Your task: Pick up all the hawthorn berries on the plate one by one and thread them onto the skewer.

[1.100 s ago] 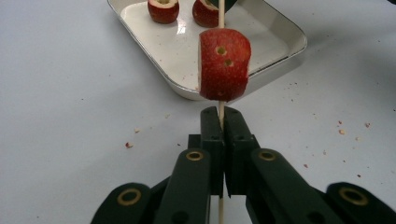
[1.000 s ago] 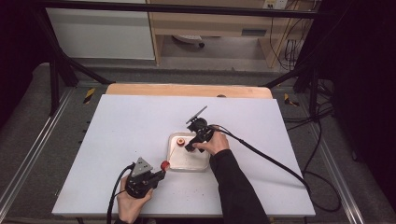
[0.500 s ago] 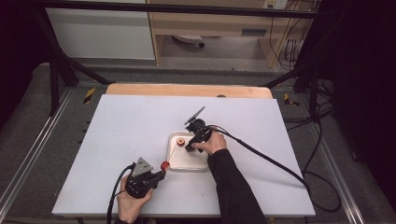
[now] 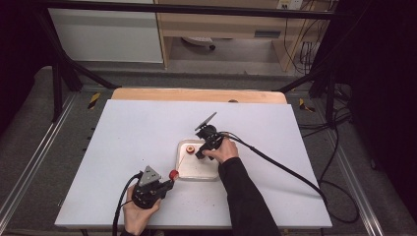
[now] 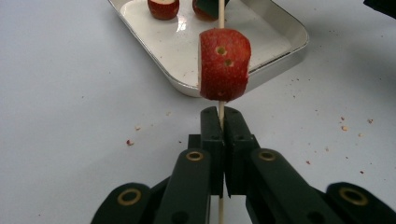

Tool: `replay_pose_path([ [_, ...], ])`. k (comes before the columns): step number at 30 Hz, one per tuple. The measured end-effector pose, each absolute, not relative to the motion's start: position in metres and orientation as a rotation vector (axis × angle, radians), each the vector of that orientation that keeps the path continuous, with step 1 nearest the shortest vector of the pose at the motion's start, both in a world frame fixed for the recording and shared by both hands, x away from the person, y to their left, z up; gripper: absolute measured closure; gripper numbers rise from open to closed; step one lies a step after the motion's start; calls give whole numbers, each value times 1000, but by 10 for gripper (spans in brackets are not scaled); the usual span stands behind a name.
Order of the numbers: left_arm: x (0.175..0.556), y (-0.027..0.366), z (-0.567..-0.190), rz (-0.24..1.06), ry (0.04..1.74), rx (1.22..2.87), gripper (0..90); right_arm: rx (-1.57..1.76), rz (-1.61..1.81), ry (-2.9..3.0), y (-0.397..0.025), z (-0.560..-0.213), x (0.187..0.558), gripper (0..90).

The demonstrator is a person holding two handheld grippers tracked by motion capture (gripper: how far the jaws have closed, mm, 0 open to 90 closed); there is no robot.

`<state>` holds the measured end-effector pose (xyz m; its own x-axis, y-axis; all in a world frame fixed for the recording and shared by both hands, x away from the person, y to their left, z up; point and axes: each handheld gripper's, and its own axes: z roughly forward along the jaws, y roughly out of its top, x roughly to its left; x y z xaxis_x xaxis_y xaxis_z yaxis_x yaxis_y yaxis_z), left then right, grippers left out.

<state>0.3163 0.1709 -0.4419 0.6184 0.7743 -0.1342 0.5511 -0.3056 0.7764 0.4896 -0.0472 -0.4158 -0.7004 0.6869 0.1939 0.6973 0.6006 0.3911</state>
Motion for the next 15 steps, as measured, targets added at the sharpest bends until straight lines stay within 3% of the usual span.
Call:
replay_pose_path([
  [15, 315, 167, -440, 340, 1044, 1984, 880, -1282, -908, -2720, -66, -389, 469, 607],
])
